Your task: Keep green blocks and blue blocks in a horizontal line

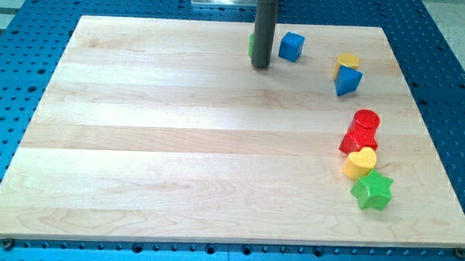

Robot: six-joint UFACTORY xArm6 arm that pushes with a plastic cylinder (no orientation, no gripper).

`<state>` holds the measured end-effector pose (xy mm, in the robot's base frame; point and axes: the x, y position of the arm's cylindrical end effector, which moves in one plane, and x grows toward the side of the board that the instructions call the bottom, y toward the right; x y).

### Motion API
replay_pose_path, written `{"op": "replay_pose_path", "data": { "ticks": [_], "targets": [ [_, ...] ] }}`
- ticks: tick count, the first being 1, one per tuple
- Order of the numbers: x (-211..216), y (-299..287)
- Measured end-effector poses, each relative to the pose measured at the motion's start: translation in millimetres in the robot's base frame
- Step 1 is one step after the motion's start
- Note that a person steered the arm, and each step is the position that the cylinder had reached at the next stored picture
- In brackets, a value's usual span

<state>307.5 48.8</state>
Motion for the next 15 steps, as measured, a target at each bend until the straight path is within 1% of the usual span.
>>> {"op": "replay_pose_path", "data": {
  "ticks": [1,2,3,4,5,6,7,8,9,10,11,12,13,14,15],
  "targets": [
    [54,-9],
    [130,-13],
    [250,7],
    [311,53],
    [308,130],
    [286,169],
    [278,94],
    [291,110],
    [289,187],
    [252,140],
    [216,32],
    [232,41],
    [242,-2],
    [208,-73],
    [194,-114]
  ]
}}
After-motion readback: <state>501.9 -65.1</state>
